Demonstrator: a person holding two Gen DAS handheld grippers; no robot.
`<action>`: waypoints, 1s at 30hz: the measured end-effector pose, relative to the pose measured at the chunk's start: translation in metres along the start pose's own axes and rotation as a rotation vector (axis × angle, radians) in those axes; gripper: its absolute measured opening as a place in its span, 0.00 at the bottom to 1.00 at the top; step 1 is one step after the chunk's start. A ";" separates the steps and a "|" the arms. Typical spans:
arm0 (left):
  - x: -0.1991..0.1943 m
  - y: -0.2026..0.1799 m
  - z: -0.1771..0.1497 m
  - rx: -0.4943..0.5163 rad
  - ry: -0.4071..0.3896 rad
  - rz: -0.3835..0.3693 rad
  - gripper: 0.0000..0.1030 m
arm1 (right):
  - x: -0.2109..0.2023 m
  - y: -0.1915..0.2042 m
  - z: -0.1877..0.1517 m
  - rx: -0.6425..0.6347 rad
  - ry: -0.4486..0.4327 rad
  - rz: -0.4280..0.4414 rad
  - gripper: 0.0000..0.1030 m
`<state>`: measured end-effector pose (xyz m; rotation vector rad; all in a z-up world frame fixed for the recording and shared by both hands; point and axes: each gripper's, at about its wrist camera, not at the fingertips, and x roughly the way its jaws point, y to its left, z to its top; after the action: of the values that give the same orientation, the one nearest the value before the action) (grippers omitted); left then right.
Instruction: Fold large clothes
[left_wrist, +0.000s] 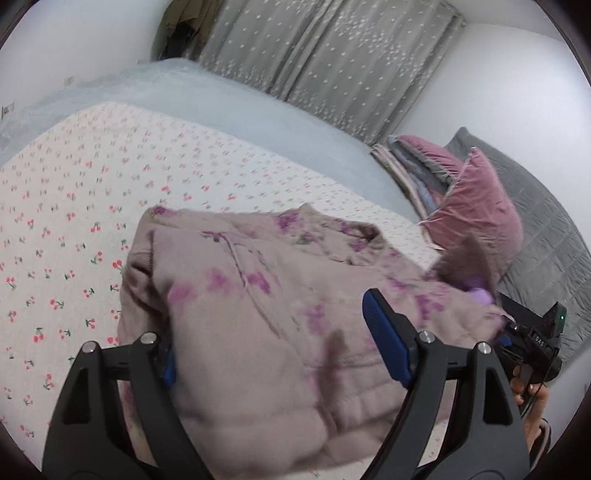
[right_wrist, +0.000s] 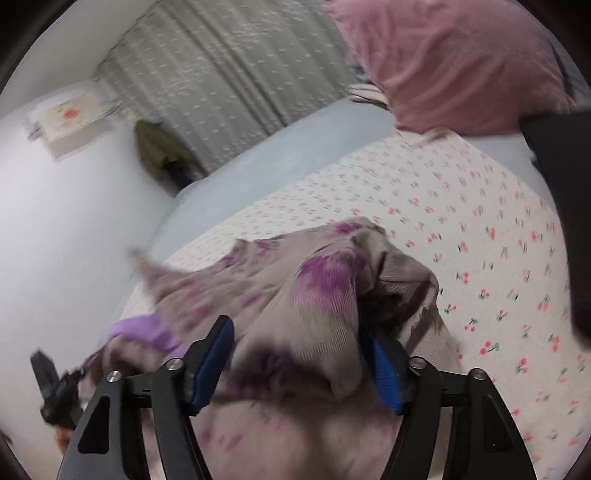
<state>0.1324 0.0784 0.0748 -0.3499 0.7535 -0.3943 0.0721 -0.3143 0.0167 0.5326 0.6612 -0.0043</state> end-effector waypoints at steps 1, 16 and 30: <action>-0.006 -0.003 -0.001 0.010 -0.006 -0.004 0.81 | -0.008 0.005 0.000 -0.039 -0.002 0.003 0.71; -0.018 -0.042 -0.056 0.404 0.286 -0.123 0.83 | -0.004 0.044 -0.037 -0.374 0.217 0.003 0.73; 0.043 -0.027 0.088 0.138 0.075 0.006 0.82 | 0.051 0.050 -0.047 -0.363 0.254 -0.090 0.73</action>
<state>0.2180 0.0492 0.1209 -0.2042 0.7953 -0.4529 0.0935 -0.2409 -0.0207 0.1532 0.9105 0.0988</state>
